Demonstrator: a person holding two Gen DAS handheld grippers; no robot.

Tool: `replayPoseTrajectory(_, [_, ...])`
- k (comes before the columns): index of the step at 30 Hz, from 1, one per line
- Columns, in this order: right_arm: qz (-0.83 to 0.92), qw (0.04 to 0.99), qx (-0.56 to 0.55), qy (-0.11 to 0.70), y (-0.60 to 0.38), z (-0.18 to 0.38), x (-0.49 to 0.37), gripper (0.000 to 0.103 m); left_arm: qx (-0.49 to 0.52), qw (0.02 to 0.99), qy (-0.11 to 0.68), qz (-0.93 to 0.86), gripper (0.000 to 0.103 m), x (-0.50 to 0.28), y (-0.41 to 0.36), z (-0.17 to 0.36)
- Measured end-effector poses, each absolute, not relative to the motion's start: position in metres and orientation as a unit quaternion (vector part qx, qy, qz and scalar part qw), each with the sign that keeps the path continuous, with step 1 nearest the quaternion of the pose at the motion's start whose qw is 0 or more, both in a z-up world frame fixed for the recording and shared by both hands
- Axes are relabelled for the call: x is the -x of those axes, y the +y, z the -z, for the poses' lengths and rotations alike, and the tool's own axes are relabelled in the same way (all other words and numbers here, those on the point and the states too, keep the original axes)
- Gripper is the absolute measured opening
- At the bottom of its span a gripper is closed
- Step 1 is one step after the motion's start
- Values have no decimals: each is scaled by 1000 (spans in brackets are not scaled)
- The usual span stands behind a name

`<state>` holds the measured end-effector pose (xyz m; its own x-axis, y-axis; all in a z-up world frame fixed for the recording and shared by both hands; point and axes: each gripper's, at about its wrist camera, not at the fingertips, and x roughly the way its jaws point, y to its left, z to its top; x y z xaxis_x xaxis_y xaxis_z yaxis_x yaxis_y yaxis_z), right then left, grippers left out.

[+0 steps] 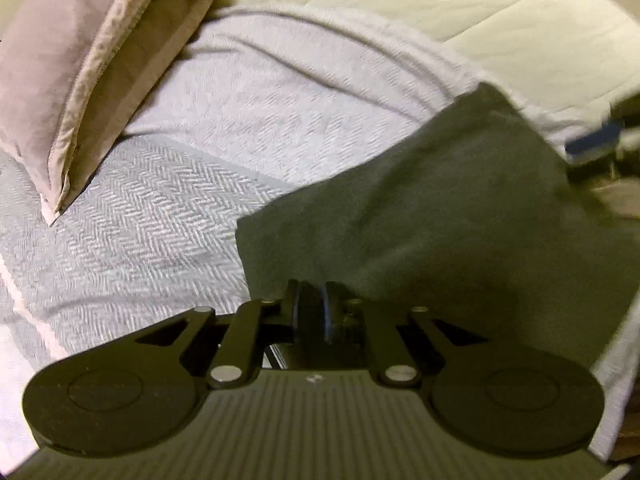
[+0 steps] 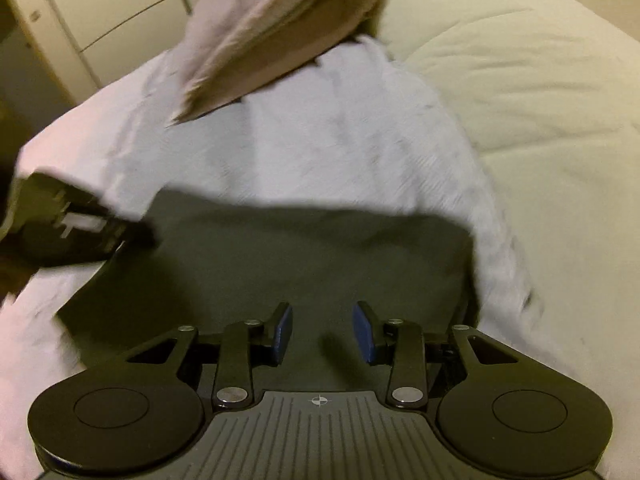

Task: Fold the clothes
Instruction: 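Open both grippers to release the grey jeans and pat them flat, then straighten the edge of the stacked jeans with both grippers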

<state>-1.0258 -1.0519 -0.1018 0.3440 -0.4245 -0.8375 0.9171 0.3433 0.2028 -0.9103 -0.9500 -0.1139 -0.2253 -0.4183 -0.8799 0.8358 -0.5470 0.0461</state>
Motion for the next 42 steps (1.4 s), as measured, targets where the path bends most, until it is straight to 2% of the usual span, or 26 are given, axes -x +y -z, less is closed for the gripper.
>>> replayPoseTrajectory(4, [454, 734, -367, 348, -1004, 98, 1024, 38, -435, 406, 249, 764, 12, 899, -898, 90])
replayPoseTrajectory(7, [462, 718, -389, 346, -982, 107, 1026, 38, -438, 398, 268, 760, 13, 895, -872, 99])
replayPoseTrajectory(11, [453, 701, -399, 379, -971, 137, 1017, 38, -444, 408, 275, 749, 15, 896, -866, 126])
replayPoseTrajectory(14, [459, 706, -366, 396, -966, 128, 1006, 38, -441, 411, 279, 747, 17, 893, -867, 122])
replayPoseTrajectory(18, [484, 693, -372, 383, -951, 123, 1015, 38, -447, 421, 263, 744, 17, 890, -851, 108])
replayPoseTrajectory(22, [491, 679, -396, 375, -944, 139, 1020, 38, -466, 413, 266, 736, 17, 889, -842, 123])
replayPoseTrajectory(24, [486, 682, -388, 386, -941, 144, 1014, 41, -471, 414, 263, 734, 23, 890, -843, 125])
replayPoseTrajectory(26, [475, 690, -376, 396, -939, 143, 1009, 56, -473, 418, 263, 730, 26, 890, -844, 119])
replayPoseTrajectory(29, [472, 694, -368, 401, -934, 135, 1005, 58, -470, 433, 261, 723, 26, 885, -830, 109])
replayPoseTrajectory(31, [475, 694, -367, 397, -927, 127, 1005, 59, -467, 448, 268, 713, 33, 883, -819, 102])
replayPoseTrajectory(34, [478, 693, -373, 390, -915, 121, 1006, 67, -456, 475, 297, 691, 50, 883, -796, 95])
replayPoseTrajectory(36, [480, 689, -377, 392, -908, 119, 1005, 71, -443, 492, 312, 681, 70, 885, -782, 91])
replayPoseTrajectory(37, [481, 686, -379, 394, -903, 119, 1004, 73, -434, 500, 317, 680, 73, 887, -775, 89])
replayPoseTrajectory(40, [479, 686, -387, 387, -894, 113, 1002, 90, -409, 519, 331, 673, 85, 890, -757, 83])
replayPoseTrajectory(42, [481, 687, -390, 379, -889, 109, 1002, 92, -400, 532, 338, 666, 86, 889, -748, 80])
